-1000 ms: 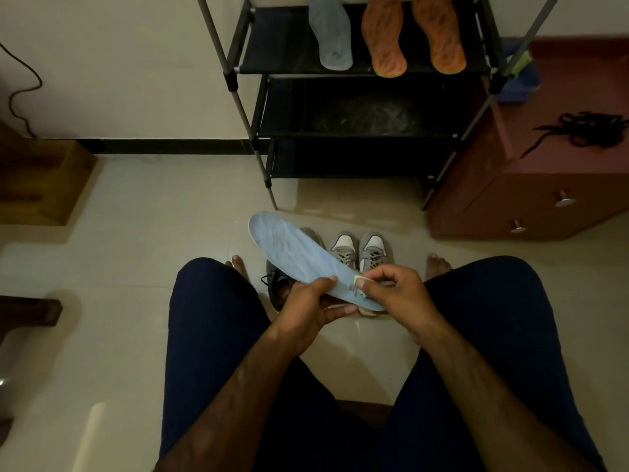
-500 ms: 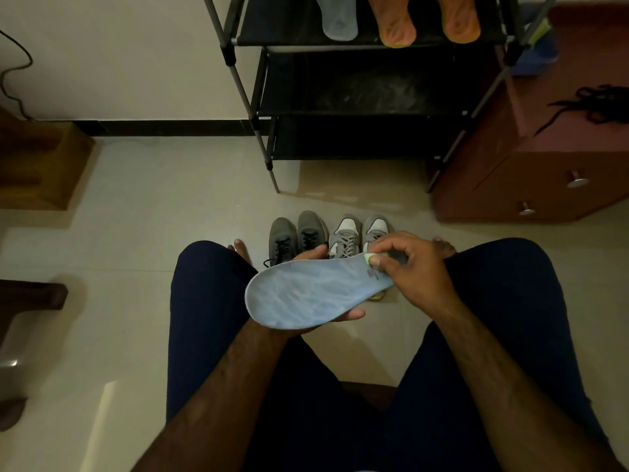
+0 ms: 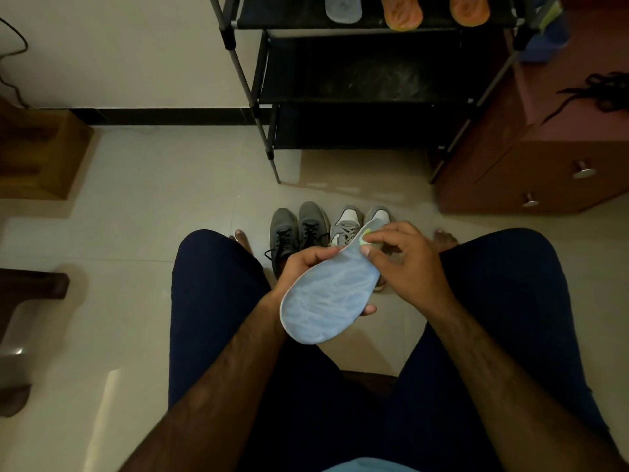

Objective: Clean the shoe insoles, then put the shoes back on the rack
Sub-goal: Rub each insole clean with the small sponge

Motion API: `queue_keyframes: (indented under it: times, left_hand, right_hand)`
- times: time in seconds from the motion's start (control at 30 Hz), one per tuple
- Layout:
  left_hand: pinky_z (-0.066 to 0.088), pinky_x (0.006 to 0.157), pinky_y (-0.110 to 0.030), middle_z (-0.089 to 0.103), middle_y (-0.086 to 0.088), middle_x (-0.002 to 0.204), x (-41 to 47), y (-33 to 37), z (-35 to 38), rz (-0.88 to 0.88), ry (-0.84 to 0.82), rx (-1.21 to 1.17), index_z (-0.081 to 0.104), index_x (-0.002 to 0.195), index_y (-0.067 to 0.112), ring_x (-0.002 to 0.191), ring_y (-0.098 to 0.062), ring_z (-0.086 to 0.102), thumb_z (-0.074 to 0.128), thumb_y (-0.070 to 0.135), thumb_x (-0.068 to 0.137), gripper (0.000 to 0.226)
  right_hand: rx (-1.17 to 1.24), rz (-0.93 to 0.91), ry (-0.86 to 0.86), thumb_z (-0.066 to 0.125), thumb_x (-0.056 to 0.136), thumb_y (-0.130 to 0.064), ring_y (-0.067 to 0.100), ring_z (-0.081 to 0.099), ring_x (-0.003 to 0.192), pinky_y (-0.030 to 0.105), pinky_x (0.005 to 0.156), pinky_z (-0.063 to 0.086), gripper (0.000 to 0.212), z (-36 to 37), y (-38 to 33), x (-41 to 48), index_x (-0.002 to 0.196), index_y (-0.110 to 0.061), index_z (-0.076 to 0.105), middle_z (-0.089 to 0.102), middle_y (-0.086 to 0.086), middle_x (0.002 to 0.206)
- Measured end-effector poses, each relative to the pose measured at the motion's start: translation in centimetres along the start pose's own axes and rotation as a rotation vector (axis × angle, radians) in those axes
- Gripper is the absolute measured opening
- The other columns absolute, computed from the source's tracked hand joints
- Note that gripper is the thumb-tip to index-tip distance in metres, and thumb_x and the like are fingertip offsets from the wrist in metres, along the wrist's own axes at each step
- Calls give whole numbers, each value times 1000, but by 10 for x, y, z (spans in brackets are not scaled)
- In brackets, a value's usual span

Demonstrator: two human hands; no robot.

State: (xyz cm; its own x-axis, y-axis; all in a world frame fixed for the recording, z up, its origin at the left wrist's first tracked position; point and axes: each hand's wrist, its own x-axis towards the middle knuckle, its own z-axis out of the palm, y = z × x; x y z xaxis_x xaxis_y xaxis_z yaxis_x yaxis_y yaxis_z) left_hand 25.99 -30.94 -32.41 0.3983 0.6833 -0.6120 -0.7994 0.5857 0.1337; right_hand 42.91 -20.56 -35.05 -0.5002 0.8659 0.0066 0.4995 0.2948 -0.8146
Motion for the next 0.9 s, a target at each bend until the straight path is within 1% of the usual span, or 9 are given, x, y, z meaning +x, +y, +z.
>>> queue_keyframes:
  times: [0.1,0.27,0.33,0.4,0.47,0.6,0.63,0.77,0.9]
  left_hand:
    - [50,96,-59,52,-22,148,2,2,-4,1,42,-10,49,150,4,139,-40,49,57,33,94,64]
    - [53,83,-55,66,-17,121,4,-4,-1,13,91,-8,50,148,5,97,-37,68,60,35,90,65]
    - [54,83,-53,66,-19,121,6,-5,0,13,135,6,53,142,4,99,-38,68,58,35,90,61]
    - [54,85,-54,58,-22,135,8,-6,-1,7,141,15,46,150,2,119,-41,59,60,33,88,70]
    - [54,86,-53,53,-23,140,10,-7,-2,11,126,4,43,153,3,127,-42,52,57,34,89,73]
    - [58,78,-51,69,-18,111,9,-6,-2,28,155,-5,61,128,4,92,-36,70,55,33,89,50]
    - [57,79,-51,70,-17,109,9,-5,-1,32,164,-8,62,125,5,90,-36,70,55,33,88,47]
    - [50,89,-55,65,-22,122,11,-8,1,50,138,10,64,126,0,109,-40,64,51,32,92,48]
    - [50,88,-56,70,-17,108,10,-8,1,72,154,-8,62,123,4,91,-34,69,48,32,95,42]
  right_hand:
    - [4,-29,23,79,88,-13,7,67,94,32,87,57,11,0,-1,1,98,-16,81,69,-8,103]
    - [-60,-179,-67,79,88,-11,8,67,95,25,89,55,10,4,-16,-8,96,-15,81,72,-5,101]
    - [-66,-147,-52,78,88,-10,9,67,94,28,88,56,10,5,-12,-6,96,-15,81,72,-5,101]
    - [-73,-63,1,78,87,-8,10,66,92,34,87,57,11,3,-4,-1,94,-15,81,70,-5,101]
    - [-88,-37,12,77,87,-7,12,66,92,38,86,57,10,2,-1,2,94,-14,81,69,-4,101]
    - [-82,-129,-73,76,89,-8,13,65,90,34,82,57,11,5,-12,-7,98,-13,80,68,-2,100]
    - [-66,-124,-73,77,89,-9,12,65,89,33,80,57,11,5,-12,-7,97,-14,81,68,-3,100]
    - [-50,-13,48,78,88,-8,5,62,83,31,78,57,10,4,-3,1,92,-17,80,65,-8,96]
    - [-69,-123,-71,77,89,-10,5,63,87,17,77,51,11,6,-13,-7,98,-16,81,67,-5,99]
